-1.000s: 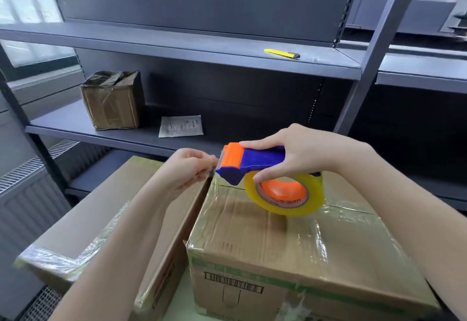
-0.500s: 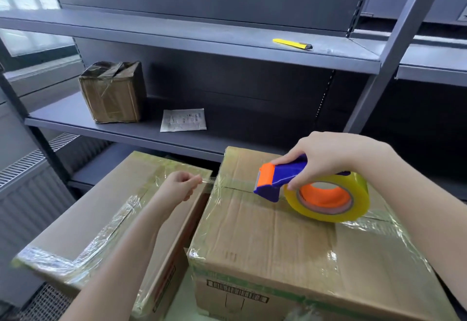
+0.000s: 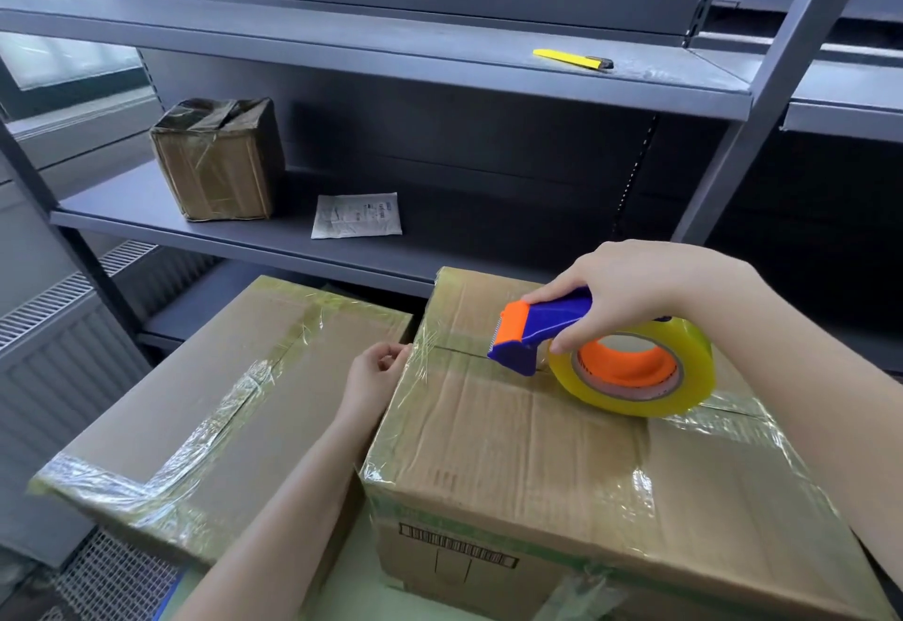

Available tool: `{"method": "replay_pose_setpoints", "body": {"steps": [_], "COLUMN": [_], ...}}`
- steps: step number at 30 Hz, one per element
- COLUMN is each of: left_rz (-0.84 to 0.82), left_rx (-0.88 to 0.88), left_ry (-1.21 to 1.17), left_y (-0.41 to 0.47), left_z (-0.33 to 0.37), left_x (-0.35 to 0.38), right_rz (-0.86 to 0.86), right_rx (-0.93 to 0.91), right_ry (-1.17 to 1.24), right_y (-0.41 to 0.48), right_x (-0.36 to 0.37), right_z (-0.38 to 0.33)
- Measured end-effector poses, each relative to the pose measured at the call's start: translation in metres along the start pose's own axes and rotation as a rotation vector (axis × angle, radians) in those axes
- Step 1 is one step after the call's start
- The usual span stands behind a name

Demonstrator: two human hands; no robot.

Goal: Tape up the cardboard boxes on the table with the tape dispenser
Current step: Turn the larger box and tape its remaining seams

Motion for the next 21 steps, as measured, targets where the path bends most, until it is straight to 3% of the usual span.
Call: {"method": "replay_pose_setpoints", "body": {"steps": [4,8,10,13,15,17,21], "left_rz": [0.005,0.098,0.045,-0.213,-0.206,-0.113,-0.122], "left_rx": [-0.078,0.214,0.291,0.305,0.313,0.340,0.380], "left_ry": [-0.001,0.143,0.352,0.868,1.211,1.313,1.296], "left_y": [-0.002,-0.017,-0.029,-0.047,-0.058,-0.064,-0.064], "left_z": [-0.008,0.035,0.060,0.068,0.066,0.068,0.065], "left_x": [-0.008,-0.016,-0.006,0.040,0.062,0.072,0.077], "right_rz": [-0.016,0.118,0.156,0.259,0.329,0.326,0.325], "right_rx": [0.025,0.088,0.134,0.151,0.140,0.101,0.033], "right_ry": [-0.084,-0.225,-0.313,-0.418,-0.429,-0.431,-0.459], "right_y": [0.003,-0.005,-0.012,-0.018,-0.021,-0.022,-0.019], "right_x": [0.000,-0.008,-0.004,0.008,0.010,0.008,0.005], "right_z": [-0.005,-0.010,-0.015,-0.027,-0.026,-0.022,-0.024]}}
Point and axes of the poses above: each hand's wrist, its own y-axis towards the middle knuckle, its own x-axis out of the palm, z = x × y, the point moved 7 cm from there along y, towards the middle knuckle, and after that the axes turned 9 degrees about -z, right-handed, at the moved point
